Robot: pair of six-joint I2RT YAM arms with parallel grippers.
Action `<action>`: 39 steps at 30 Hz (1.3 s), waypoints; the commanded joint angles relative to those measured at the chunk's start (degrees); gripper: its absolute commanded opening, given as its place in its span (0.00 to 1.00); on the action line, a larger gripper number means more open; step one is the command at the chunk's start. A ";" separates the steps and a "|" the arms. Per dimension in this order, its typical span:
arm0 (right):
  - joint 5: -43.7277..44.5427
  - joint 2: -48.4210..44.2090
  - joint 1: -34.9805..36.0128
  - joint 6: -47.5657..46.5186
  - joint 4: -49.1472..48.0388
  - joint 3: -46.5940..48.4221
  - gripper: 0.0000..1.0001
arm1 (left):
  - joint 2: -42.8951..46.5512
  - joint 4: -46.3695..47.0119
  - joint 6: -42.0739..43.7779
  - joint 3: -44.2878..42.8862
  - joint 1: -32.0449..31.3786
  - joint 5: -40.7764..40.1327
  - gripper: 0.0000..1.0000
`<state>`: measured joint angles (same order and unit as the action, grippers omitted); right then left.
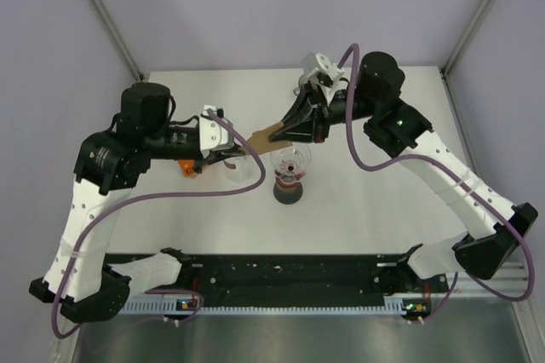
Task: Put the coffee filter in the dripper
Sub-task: Place the coffee filter in the coffee dripper.
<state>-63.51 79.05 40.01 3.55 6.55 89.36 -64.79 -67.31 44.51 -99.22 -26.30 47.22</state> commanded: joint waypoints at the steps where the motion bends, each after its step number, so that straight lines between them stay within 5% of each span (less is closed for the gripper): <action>1: -5.49 -3.27 0.24 -1.43 -1.45 0.56 0.00 | 0.02 2.96 -3.10 -1.77 -0.24 -1.96 0.00; 3: -1.12 -5.73 0.07 -3.10 -1.45 -1.55 0.00 | 0.98 7.95 -8.10 -0.20 -0.06 -2.48 0.03; 6: 8.63 -9.16 -0.28 -3.20 -2.76 -4.27 0.00 | 4.49 18.75 -15.76 4.11 1.08 -3.89 0.38; 11: 19.46 -17.85 -0.46 2.85 -21.52 -15.06 0.00 | 10.47 32.57 -19.10 12.10 1.17 -5.47 0.63; 16: 28.07 -25.43 -0.46 11.11 -45.01 -26.95 0.00 | 10.74 41.97 -29.36 13.88 1.17 -4.33 0.64; 23: 34.05 -23.59 -0.28 23.43 -71.47 -34.25 0.00 | 9.25 56.30 -44.33 17.03 1.17 1.71 0.63; 39: 31.43 -10.32 2.70 26.59 -83.80 -26.00 0.00 | 4.67 65.81 -57.70 11.85 -2.26 6.57 0.65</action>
<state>-31.20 67.13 41.91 28.29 -72.40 59.68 -61.12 -6.24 -10.48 -85.69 -27.92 51.55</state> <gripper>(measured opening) 0.004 0.654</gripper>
